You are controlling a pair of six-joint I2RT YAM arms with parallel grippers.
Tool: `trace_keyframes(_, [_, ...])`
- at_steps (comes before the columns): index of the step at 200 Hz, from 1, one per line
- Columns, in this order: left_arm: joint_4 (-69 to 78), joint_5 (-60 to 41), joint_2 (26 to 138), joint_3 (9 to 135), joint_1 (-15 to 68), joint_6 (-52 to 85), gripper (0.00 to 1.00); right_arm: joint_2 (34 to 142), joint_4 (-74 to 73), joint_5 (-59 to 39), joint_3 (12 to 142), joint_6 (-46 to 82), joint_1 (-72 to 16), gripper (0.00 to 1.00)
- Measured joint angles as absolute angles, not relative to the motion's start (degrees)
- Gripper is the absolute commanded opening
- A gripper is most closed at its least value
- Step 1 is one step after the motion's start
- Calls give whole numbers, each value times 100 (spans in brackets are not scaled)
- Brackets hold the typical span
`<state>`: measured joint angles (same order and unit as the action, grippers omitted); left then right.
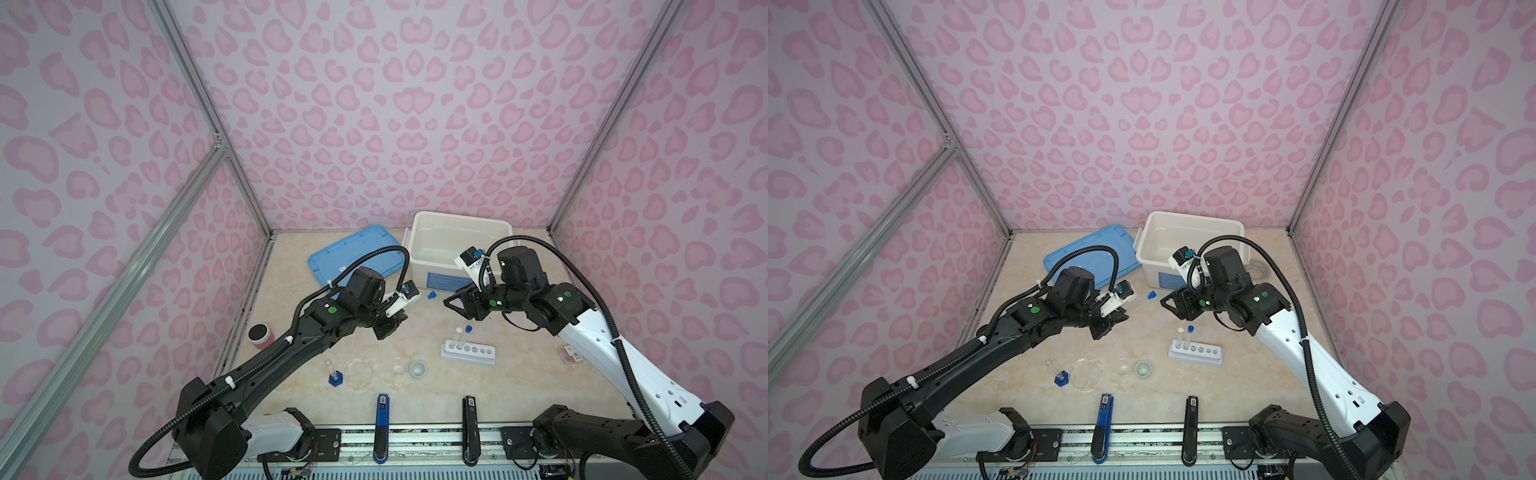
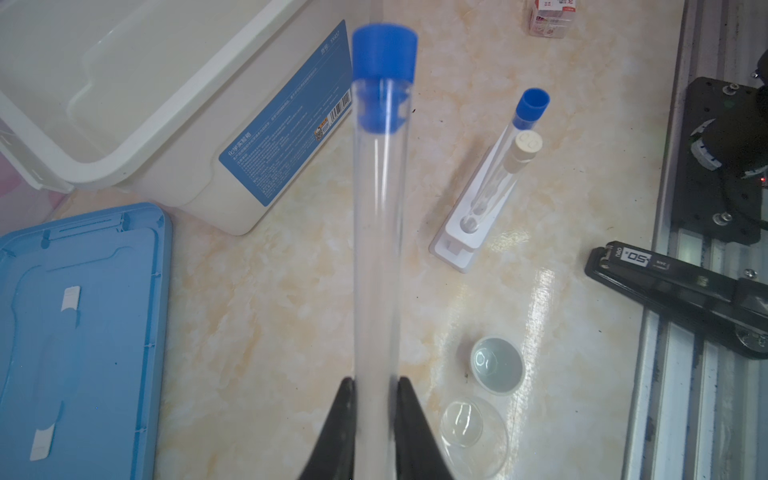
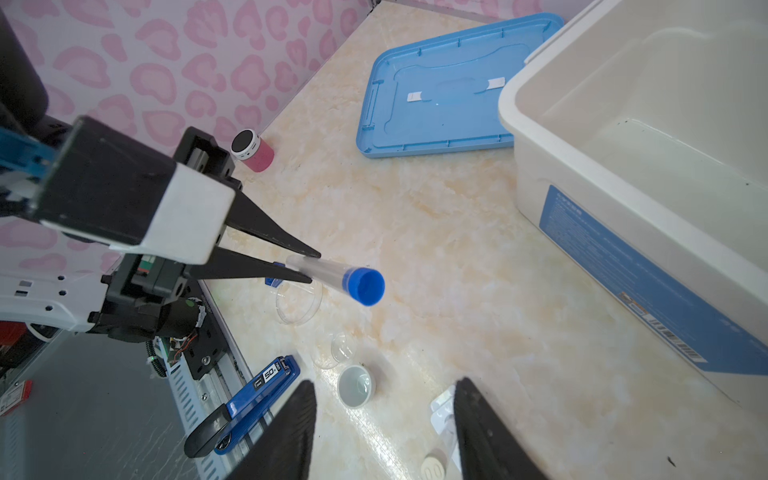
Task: Organize the chemistry lab equipment
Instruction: 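Lift the tube with the left gripper while the right gripper opens and rises, then move the right gripper to the blue cap of the held tube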
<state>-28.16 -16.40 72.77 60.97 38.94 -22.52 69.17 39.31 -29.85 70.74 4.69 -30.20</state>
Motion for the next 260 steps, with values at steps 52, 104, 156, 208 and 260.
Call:
trace_keyframes(52, [-2814, -1828, 7120, 6060, 3894, -2250, 7, 7286, 3970, -3009, 7325, 429, -3367, 52])
trace_keyframes(104, [-2812, -1894, 7065, 6045, 3896, -2252, 7, 7518, 3854, -3103, 7439, 434, -3437, 40])
trace_keyframes(156, [-2812, -1920, 7048, 6045, 3900, -2252, 7, 7697, 3734, -3245, 7553, 434, -3474, 32])
trace_keyframes(208, [-2818, -1922, 7048, 6045, 3907, -2255, 7, 7738, 3649, -3312, 7553, 436, -3476, 24])
trace_keyframes(260, [-2825, -1905, 7043, 6045, 3911, -2257, 7, 7741, 3592, -3323, 7529, 454, -3485, 22])
